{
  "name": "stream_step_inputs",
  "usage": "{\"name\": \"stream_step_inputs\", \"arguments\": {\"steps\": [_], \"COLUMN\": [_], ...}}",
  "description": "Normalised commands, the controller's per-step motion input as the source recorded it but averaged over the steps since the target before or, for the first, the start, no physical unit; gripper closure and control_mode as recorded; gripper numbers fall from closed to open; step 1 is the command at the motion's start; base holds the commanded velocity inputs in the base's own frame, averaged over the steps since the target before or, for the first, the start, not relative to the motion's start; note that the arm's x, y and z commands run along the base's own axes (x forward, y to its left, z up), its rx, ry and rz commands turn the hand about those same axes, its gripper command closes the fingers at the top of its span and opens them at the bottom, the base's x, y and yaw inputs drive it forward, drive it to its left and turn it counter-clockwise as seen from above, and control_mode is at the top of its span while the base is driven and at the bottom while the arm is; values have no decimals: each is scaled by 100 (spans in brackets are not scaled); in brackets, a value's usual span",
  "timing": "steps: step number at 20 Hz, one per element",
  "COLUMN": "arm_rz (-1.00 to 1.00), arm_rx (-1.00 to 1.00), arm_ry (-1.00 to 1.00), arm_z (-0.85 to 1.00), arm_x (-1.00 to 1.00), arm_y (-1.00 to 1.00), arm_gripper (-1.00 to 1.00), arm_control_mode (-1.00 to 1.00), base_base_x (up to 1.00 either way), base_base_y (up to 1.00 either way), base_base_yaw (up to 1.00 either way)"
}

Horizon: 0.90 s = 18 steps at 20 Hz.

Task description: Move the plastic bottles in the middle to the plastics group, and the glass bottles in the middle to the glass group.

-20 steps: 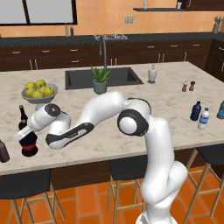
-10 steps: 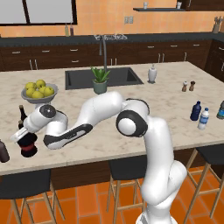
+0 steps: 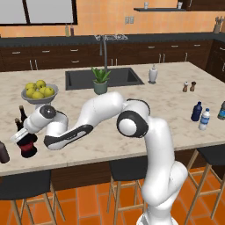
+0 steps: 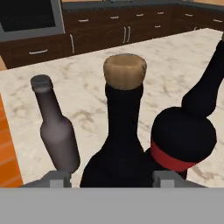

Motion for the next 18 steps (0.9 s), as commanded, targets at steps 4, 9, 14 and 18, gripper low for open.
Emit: {"name": "stream_step_inputs", "arguments": {"steps": [4, 9, 14, 18], "arm_rz": [0, 0, 0, -2], "arm_rx": [0, 0, 0, 0], "arm_ry": [0, 0, 0, 0], "arm_z": [1, 16, 42, 54], "arm_x": [0, -2, -18, -42], "arm_y": [0, 0, -6, -38], "arm_gripper": [-100, -100, -100, -100], "arm_control_mode": [-100, -100, -100, -100], "base_base_x": [0, 0, 0, 0], "base_base_y": [0, 0, 0, 0], "base_base_yaw": [0, 0, 0, 0]}}
